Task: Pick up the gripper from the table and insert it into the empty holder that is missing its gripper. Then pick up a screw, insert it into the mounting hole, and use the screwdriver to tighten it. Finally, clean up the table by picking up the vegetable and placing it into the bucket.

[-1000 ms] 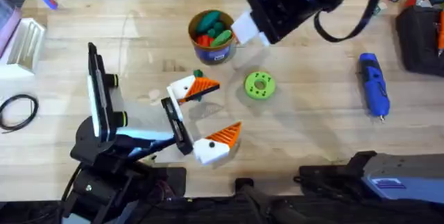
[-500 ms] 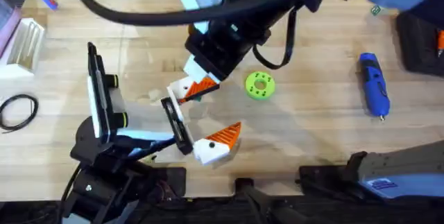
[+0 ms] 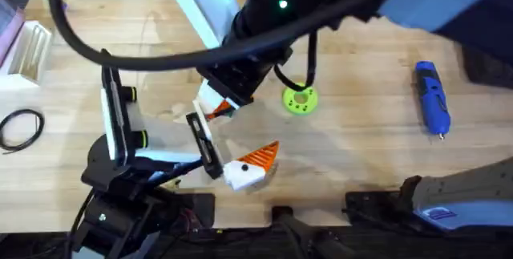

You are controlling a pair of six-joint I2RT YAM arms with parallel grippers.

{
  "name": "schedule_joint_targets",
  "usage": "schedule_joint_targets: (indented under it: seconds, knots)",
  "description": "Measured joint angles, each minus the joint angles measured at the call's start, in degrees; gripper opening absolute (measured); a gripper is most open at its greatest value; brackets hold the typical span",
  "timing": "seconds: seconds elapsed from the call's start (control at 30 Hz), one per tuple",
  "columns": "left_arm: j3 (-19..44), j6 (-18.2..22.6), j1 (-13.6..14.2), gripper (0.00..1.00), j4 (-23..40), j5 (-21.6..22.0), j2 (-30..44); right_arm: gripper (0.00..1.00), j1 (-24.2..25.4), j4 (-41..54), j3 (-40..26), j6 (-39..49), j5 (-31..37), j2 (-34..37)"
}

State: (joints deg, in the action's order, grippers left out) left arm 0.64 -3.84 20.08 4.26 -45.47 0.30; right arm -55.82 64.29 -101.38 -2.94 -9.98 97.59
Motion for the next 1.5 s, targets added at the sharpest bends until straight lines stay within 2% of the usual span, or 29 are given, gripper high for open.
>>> schedule_joint_targets:
  seconds: [0.77,1.5]
  knots:
    - [0.0,0.0,0.0,0.986,0.0,0.0,0.1,0.006,0.0,-2.4,0.0,0.0,0.0,1.1]
    - [0.0,0.0,0.0,0.986,0.0,0.0,0.1,0.006,-0.6,-0.9,0.0,0.4,0.1,2.7]
